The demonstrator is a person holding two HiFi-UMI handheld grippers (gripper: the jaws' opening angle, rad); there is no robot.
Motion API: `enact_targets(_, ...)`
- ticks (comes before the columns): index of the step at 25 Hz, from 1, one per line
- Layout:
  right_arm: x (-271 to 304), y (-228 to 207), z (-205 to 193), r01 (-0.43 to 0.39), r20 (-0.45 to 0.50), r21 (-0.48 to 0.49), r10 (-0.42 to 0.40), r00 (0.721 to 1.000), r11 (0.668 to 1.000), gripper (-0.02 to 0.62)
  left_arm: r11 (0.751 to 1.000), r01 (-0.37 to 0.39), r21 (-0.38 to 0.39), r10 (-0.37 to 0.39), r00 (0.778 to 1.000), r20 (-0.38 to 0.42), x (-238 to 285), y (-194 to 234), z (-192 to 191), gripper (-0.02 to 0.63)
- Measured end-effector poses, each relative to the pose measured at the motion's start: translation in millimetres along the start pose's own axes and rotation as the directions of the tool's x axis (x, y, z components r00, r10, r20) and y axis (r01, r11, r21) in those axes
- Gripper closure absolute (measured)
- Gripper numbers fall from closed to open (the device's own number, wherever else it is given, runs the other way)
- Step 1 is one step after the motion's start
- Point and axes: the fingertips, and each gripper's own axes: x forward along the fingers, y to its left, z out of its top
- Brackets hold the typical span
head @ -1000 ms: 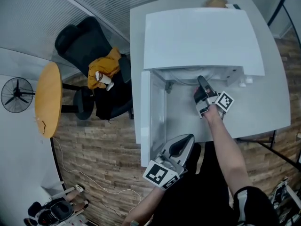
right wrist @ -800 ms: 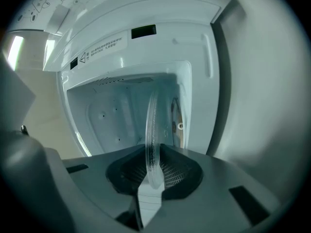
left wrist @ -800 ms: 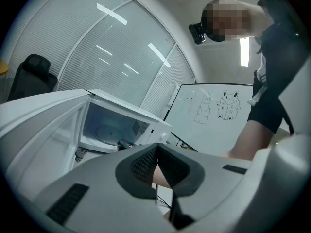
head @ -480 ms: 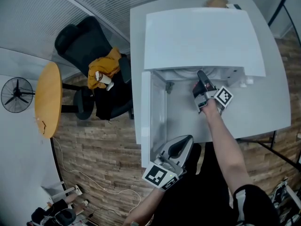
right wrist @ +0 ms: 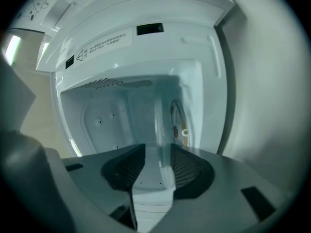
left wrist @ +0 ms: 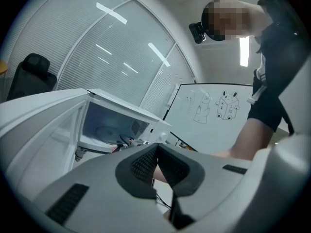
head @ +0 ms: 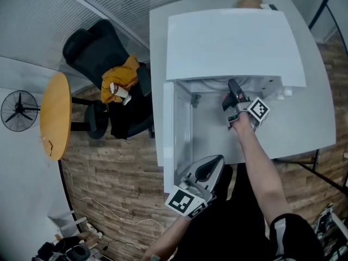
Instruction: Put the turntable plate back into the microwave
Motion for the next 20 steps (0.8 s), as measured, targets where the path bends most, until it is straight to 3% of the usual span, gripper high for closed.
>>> enact_targets(1,1,3,-1,-0.013,-0.006,0.005,0.013,1.000,1.000,0.415,1.000,0.002,0.000,-0.002,1.000,-0.001,0,0,0,0.609)
enact_targets(3,2,9,-2,-0.029,-0.014,0.020,0.030,0.999,0.999,0.353,1.000,0.009,0.002,-0.009,1.000,0.000,2,-2,0,0.609)
enact_targets(11,-3,20,-2,-0.016,0.003,0.021,0.016,1.000,1.000,0.161,1.000,0.030,0.008,-0.030,1.000,0.004,6,-9,2,0.609)
enact_targets(17,-4,23,-8,0.031,-0.038,-0.058,-0.034,0.999,0.998,0.107,0.999,0.038,0.004,-0.038,0.999,0.000,7,-14,-2,0.609)
enact_targets(20,-9,20,-8,0.046,-0.051,-0.059,-0.049,0.997,0.997,0.114,0.999,0.042,0.002,-0.042,0.999,-0.001,7,-17,-3,0.609)
